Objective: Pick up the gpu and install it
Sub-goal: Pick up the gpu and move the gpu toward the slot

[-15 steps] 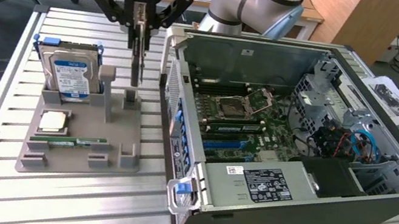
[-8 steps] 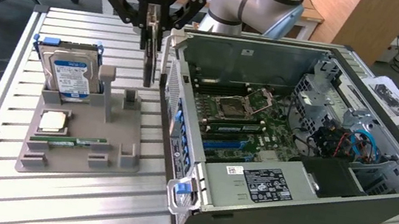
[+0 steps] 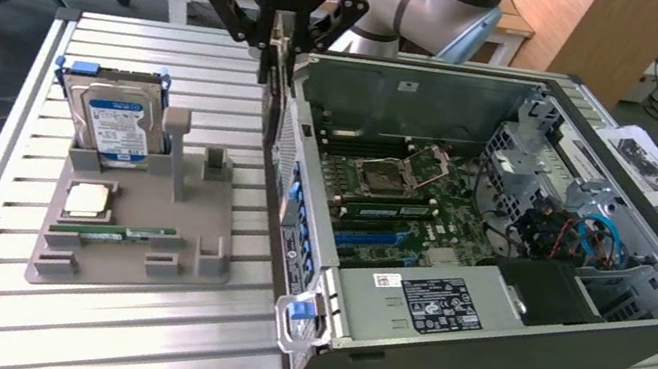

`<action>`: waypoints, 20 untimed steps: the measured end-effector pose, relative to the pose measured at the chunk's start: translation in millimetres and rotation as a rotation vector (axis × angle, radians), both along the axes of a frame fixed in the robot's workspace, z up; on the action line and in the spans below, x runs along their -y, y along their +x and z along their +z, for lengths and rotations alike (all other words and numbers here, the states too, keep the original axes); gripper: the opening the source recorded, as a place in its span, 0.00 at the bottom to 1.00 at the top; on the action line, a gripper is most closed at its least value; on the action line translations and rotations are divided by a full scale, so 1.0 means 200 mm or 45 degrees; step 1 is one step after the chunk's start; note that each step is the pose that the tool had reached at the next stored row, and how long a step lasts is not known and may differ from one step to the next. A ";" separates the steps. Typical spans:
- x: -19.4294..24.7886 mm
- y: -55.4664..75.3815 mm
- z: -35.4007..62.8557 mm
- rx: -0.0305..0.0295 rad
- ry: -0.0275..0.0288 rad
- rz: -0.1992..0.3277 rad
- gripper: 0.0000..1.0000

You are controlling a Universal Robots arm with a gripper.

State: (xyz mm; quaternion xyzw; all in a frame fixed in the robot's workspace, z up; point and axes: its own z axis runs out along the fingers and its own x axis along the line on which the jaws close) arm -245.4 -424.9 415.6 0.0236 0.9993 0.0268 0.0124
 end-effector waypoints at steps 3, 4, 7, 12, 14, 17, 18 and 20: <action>0.000 0.05 0.000 0.0000 0.0022 0.000 0.27; 0.000 0.07 0.000 0.0000 0.0030 0.000 0.27; 0.000 0.13 0.000 0.0001 0.0058 0.000 0.27; 0.000 0.22 0.000 0.0001 0.0104 0.000 0.27; 0.000 0.26 0.000 0.0000 0.0121 0.000 0.27; 0.000 0.32 0.000 0.0000 0.0148 0.000 0.27; 0.000 0.34 0.000 0.0000 0.0157 0.000 0.27; 0.000 0.38 0.000 -0.0001 0.0176 0.000 0.27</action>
